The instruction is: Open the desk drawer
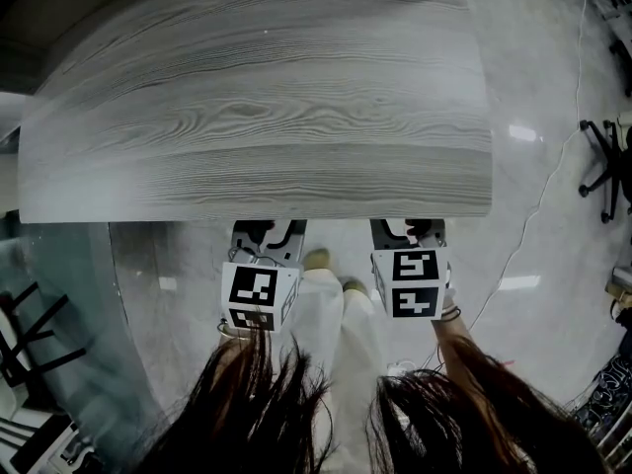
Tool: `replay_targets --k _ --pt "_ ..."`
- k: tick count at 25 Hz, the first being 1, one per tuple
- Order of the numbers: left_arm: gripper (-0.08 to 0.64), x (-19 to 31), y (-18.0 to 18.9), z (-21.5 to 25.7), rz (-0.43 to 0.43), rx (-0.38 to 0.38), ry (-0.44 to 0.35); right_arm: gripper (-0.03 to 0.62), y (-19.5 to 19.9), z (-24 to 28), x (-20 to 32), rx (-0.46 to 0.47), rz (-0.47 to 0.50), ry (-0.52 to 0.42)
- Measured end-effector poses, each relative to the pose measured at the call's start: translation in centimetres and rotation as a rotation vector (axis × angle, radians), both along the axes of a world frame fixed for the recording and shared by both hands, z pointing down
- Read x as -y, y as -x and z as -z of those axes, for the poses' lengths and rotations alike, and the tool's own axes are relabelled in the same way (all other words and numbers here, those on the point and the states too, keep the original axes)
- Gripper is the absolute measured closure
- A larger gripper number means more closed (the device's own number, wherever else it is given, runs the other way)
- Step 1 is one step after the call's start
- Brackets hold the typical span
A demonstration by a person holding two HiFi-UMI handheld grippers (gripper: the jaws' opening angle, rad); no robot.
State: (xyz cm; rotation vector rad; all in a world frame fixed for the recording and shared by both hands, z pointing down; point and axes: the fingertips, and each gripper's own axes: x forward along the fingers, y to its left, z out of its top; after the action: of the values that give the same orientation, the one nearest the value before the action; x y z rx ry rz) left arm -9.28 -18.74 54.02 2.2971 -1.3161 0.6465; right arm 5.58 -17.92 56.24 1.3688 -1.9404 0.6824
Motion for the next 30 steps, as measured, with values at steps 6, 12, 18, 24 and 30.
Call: replay_targets --k 6,12,18,24,30 --pt "0.417 -0.2 0.0 -0.1 -0.004 0.008 0.005 0.387 0.2 0.1 -0.1 -0.003 0.012 0.003" --pt "0.417 -0.5 -0.1 -0.1 0.000 0.009 0.002 0.387 0.1 0.0 -0.5 -0.009 0.020 0.002" --pt "0.417 -0.9 -0.2 0.0 -0.006 0.016 0.002 0.387 0.0 0.0 -0.7 -0.012 0.022 -0.002" --pt "0.417 -1.6 -0.2 0.1 -0.007 0.027 0.005 0.387 0.0 0.1 -1.4 -0.022 0.034 -0.005" --pt "0.417 -2.2 -0.4 0.0 -0.002 0.030 0.008 0.387 -0.2 0.0 -2.0 -0.027 0.044 -0.004"
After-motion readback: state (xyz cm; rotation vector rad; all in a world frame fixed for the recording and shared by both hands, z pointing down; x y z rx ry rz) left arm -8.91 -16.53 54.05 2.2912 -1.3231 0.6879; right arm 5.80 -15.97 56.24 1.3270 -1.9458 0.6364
